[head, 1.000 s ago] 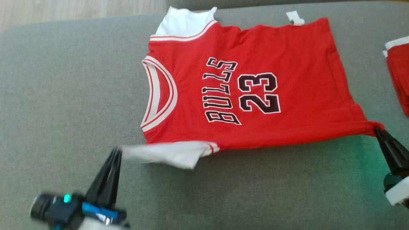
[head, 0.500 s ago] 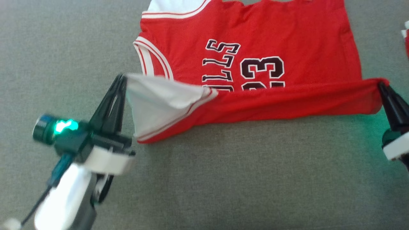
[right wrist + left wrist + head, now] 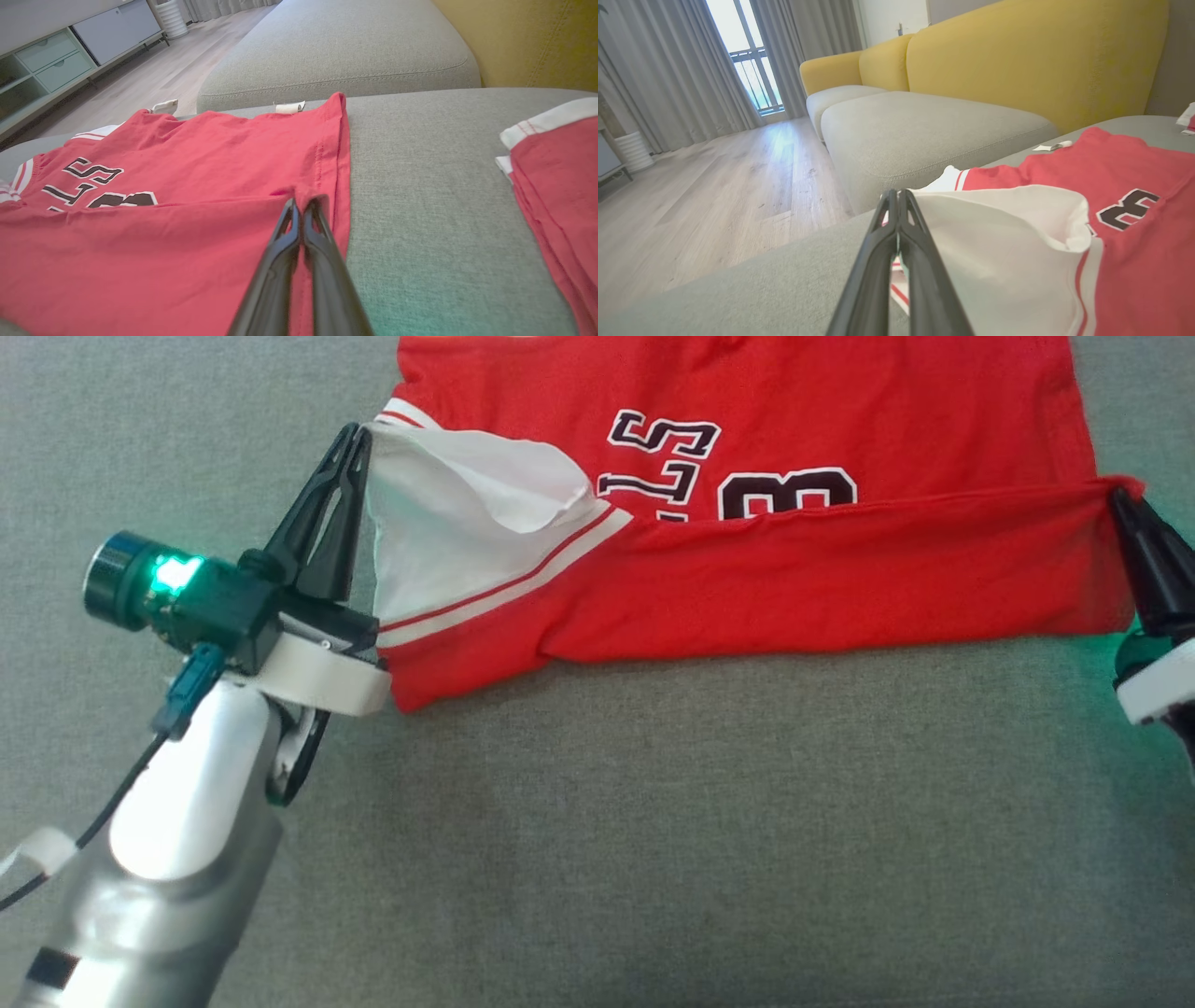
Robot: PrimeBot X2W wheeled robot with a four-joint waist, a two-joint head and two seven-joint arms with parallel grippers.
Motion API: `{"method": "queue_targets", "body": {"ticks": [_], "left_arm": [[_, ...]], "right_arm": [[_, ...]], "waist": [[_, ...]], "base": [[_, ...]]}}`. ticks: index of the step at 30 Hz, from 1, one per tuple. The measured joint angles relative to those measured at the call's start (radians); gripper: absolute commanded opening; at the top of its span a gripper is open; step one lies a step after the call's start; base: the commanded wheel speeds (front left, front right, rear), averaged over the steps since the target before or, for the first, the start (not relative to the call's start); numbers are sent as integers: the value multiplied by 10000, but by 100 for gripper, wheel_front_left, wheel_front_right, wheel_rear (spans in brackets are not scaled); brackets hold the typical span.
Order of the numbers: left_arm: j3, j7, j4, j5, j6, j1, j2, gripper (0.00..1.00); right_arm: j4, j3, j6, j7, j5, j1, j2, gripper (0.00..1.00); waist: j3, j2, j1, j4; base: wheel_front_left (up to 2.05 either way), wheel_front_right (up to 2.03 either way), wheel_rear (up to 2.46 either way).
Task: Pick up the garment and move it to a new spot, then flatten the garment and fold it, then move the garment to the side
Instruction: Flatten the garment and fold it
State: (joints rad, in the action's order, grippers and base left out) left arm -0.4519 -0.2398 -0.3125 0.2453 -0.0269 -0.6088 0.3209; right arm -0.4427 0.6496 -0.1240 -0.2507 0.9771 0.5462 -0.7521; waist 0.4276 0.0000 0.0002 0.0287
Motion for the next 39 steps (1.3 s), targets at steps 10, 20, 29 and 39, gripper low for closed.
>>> {"method": "queue_targets", "body": {"ticks": [10, 20, 29, 39], "left_arm": [[349, 706, -570, 1254, 458, 1267, -650, 100], [453, 1900, 320, 2059, 1624, 3947, -1030, 100], [198, 3047, 861, 2054, 1768, 4006, -934, 0], [104, 3189, 1628, 2054, 1944, 4562, -721, 0]], "right_arm": [[-244, -731, 0, 0, -360, 83, 529, 100], [13, -1444, 0, -2, -736, -1038, 1081, 100], [94, -1613, 0, -2, -840, -1081, 1135, 100], [-736, -882, 0, 69, -280, -1087, 1383, 100]], "waist": [[-499, 0, -3, -105], [-920, 0, -4, -430], [-937, 0, -3, -659], [-1082, 0, -3, -525]], "base": [[0, 0, 0], [0, 0, 0], [0, 0, 0], [0, 0, 0]]}}
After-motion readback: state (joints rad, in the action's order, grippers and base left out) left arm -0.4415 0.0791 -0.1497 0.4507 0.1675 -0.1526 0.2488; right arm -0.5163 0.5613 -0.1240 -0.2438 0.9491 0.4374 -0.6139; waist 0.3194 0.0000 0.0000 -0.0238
